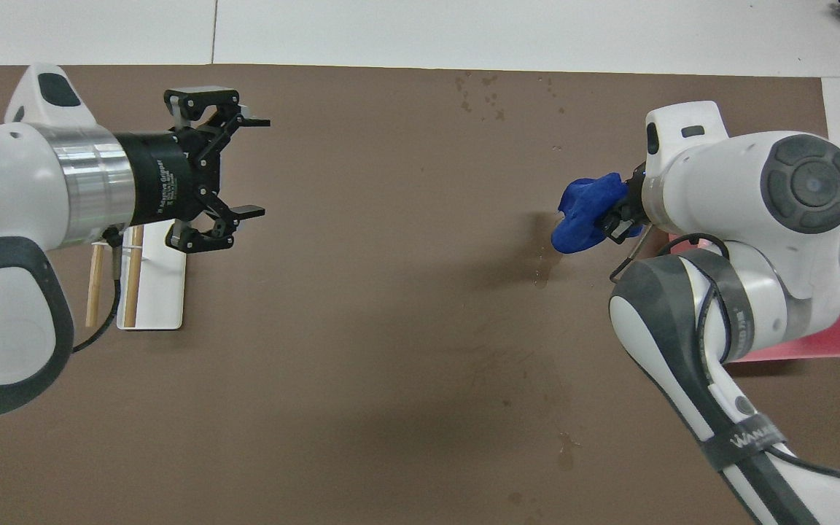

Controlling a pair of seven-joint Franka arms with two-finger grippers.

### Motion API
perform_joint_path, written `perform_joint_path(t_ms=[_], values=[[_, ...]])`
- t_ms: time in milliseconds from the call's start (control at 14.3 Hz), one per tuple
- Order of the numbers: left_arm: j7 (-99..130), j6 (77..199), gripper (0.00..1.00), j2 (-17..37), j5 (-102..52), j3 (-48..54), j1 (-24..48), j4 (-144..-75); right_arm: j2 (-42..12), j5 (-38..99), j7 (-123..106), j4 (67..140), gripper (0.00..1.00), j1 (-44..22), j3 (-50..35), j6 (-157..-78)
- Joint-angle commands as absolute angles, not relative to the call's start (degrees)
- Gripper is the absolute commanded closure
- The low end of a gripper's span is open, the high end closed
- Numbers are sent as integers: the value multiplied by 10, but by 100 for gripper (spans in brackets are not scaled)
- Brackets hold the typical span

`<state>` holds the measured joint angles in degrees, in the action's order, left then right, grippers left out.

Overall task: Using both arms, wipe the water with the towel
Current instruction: 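Open the left gripper and withdraw it while the right gripper lowers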

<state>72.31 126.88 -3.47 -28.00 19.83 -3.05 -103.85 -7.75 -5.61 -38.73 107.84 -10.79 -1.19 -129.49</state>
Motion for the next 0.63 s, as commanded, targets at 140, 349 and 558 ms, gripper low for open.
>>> perform_joint_path(t_ms=[140, 349, 558], values=[[423, 1173, 0, -50, -165, 198, -73, -1048, -133, -67, -381, 1081, 100, -86, -20, -1355], [206, 1085, 0, -56, -57, 196, -80, -1040, -145, -67, -309, 1108, 100, -96, -20, -1392], [58, 993, 0, -45, -9, 197, -101, -981, -172, -66, -248, 1116, 100, -105, -20, -1447]])
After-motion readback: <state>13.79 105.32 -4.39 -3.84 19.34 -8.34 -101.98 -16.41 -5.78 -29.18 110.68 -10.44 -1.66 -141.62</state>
